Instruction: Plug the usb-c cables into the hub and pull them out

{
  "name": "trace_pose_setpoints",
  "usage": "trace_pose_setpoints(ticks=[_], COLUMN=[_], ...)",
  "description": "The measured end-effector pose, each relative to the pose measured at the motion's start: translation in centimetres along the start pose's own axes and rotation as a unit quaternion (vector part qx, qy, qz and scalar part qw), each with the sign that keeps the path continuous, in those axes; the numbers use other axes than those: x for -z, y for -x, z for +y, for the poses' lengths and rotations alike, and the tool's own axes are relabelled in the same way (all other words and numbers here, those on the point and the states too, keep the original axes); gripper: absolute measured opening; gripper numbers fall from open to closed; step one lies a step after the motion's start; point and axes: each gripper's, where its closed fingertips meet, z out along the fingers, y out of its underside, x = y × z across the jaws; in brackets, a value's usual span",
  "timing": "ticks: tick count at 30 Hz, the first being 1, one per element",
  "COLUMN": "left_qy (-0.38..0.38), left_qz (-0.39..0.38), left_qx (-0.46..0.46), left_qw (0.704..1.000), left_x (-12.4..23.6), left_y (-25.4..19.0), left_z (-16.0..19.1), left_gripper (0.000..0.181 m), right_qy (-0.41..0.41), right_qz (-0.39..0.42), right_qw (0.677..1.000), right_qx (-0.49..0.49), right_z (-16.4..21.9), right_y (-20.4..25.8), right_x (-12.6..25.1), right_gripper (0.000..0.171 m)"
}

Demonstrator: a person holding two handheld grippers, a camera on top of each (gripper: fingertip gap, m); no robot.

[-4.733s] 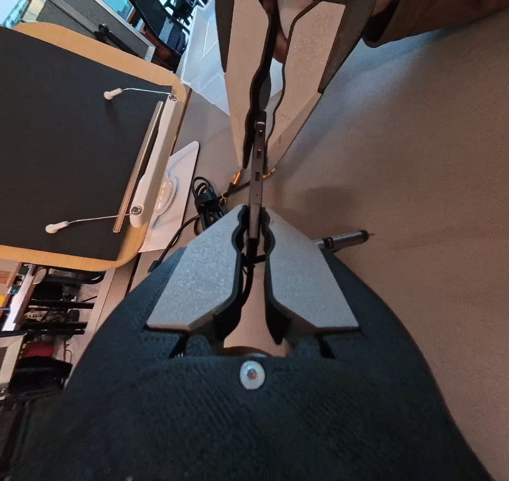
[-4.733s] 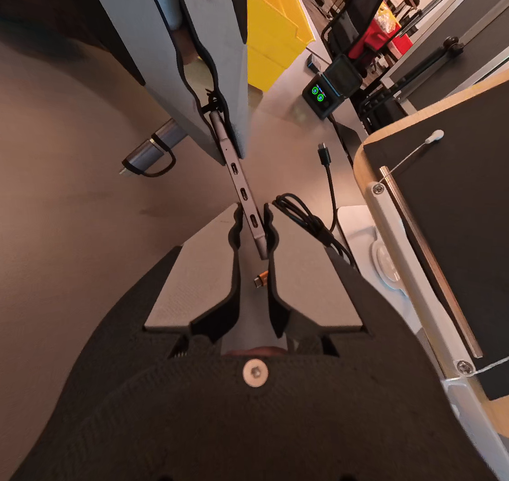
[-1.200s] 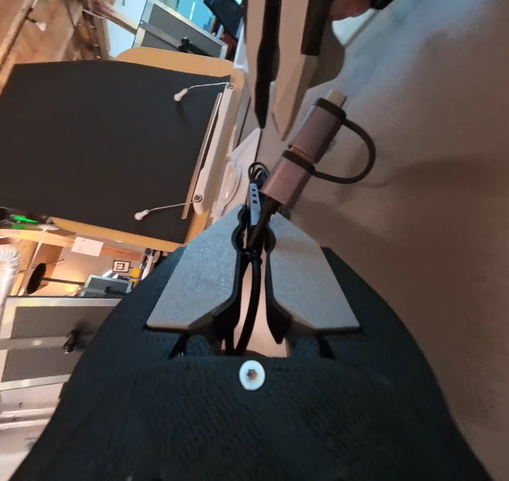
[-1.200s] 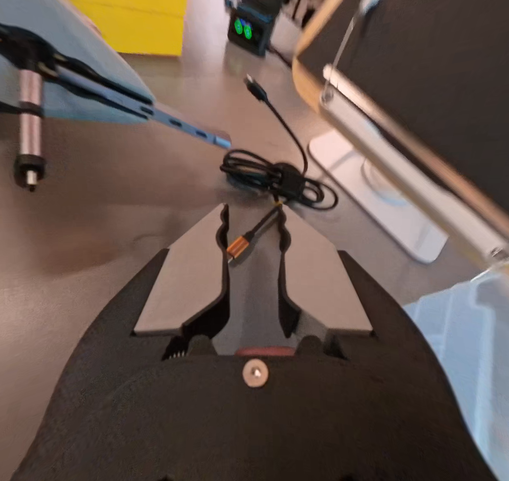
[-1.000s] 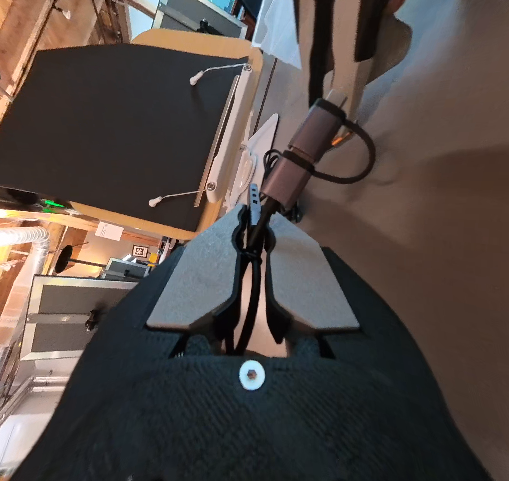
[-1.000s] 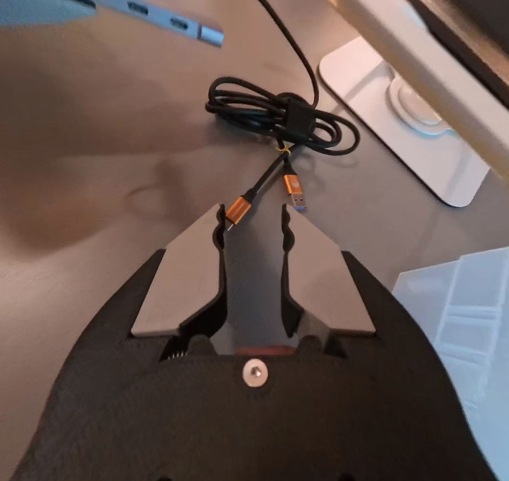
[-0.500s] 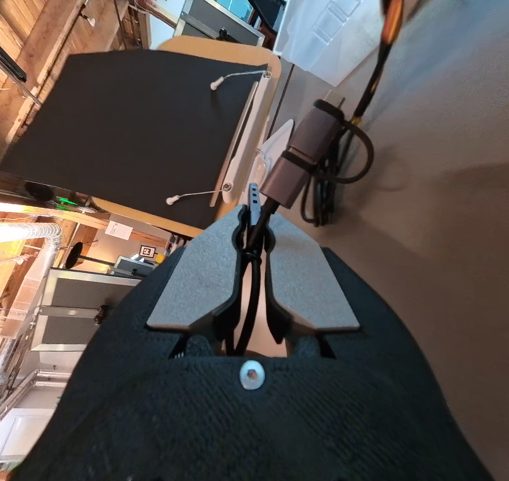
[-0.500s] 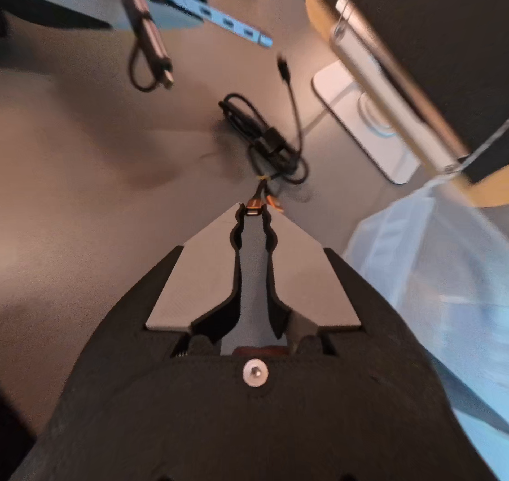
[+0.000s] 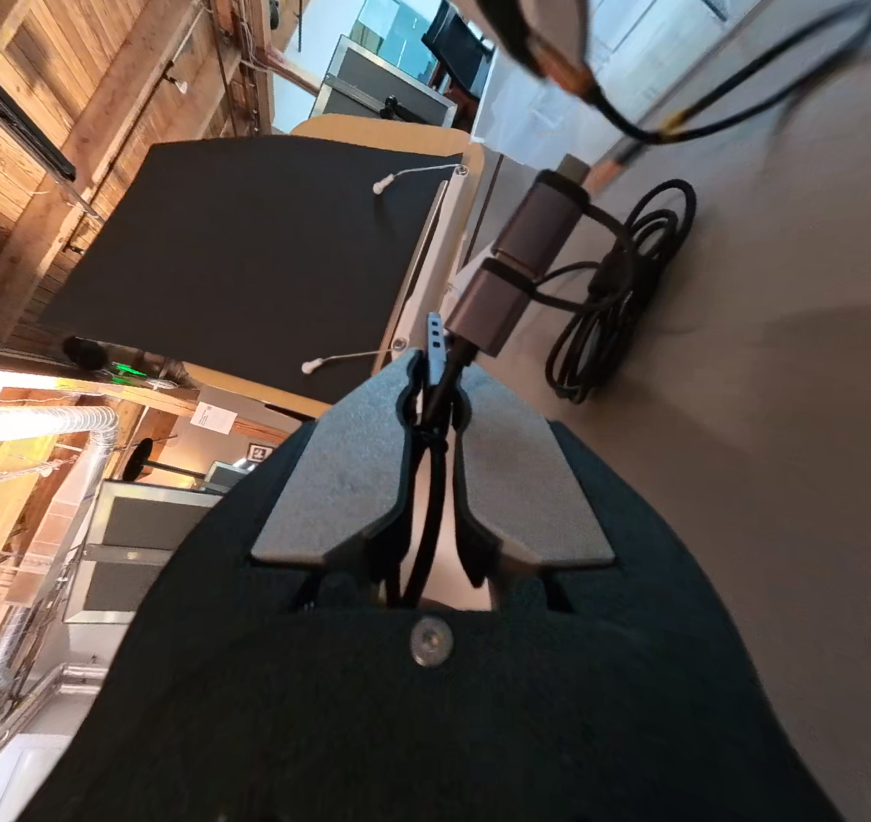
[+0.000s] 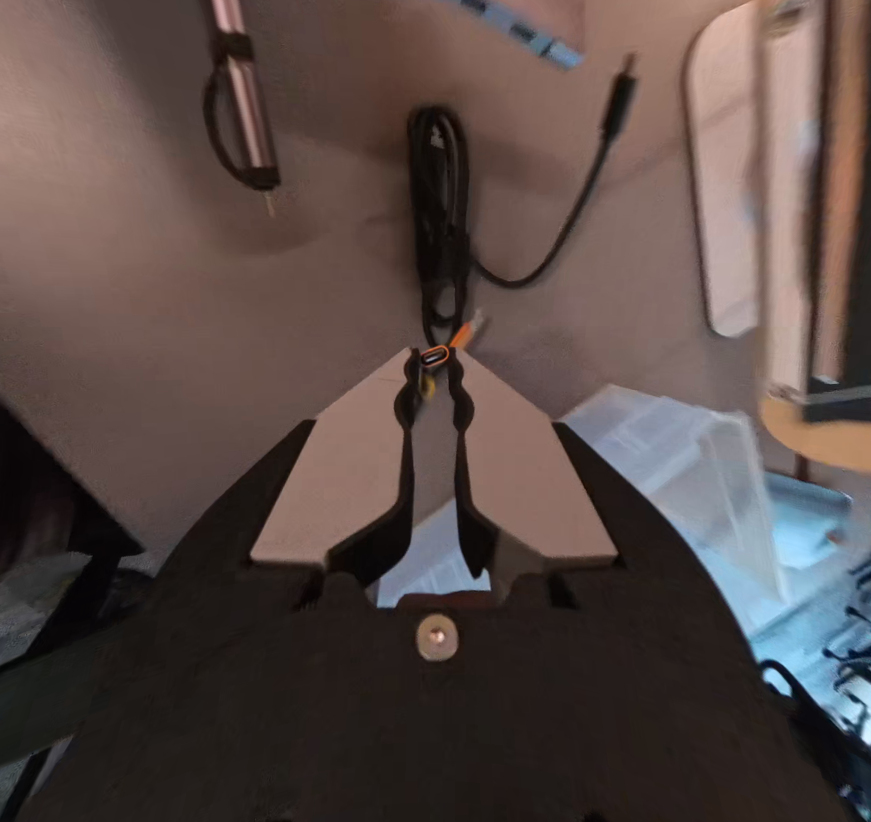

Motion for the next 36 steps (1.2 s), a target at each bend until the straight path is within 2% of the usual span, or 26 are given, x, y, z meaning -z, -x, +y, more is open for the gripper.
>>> trace_pose_setpoints(ticks=[1, 4, 7, 9, 16, 20, 23, 31, 36], left_qy=[0.004, 0.008, 0.01, 0.011, -0.005, -0.009, -0.007, -0.002, 0.014], left_qz=[0.001, 0.003, 0.007, 0.012, 0.024, 0.019, 0.01, 0.004, 0.01], left_qx=[0.0, -0.003, -0.009, -0.018, -0.044, -0.095, -0.136, -0.211, -0.203], left_qw=[1.0, 1.0, 1.0, 1.0, 0.999, 0.995, 0.991, 0.977, 0.979], left_x=[0.0, -0.1, -0.1, -0.1, -0.2, 0.7, 1.5, 1.9, 1.4], left_y=[0.0, 0.0, -0.2, -0.5, -1.8, -2.7, -3.5, -5.1, -5.3], left_z=[0.3, 0.6, 0.7, 0.9, 0.2, -0.3, -0.5, -0.7, -0.5], left_gripper=[0.007, 0.007, 0.007, 0.007, 0.006, 0.006, 0.006, 0.006, 0.006], right_qy=[0.01, 0.003, -0.019, -0.051, -0.19, -0.199, -0.189, -0.24, -0.306], right_qz=[-0.015, -0.073, -0.078, -0.086, -0.092, -0.035, -0.015, -0.095, -0.099], right_qw=[1.0, 0.997, 0.997, 0.994, 0.972, 0.979, 0.982, 0.965, 0.944], right_qx=[0.003, -0.006, -0.019, -0.037, -0.101, -0.04, -0.003, -0.042, -0.068], right_z=[-0.1, -1.5, -2.2, -2.3, -1.0, -0.6, -0.5, -1.3, -2.8], right_y=[0.5, 2.7, 3.4, 3.6, 4.4, 5.7, 6.0, 5.6, 5.3], right_x=[-2.2, -7.3, -9.8, -9.5, -4.4, -6.1, -8.3, -9.0, -6.7], right_gripper=[0.008, 0.008, 0.009, 0.01, 0.018, 0.009, 0.01, 0.006, 0.004])
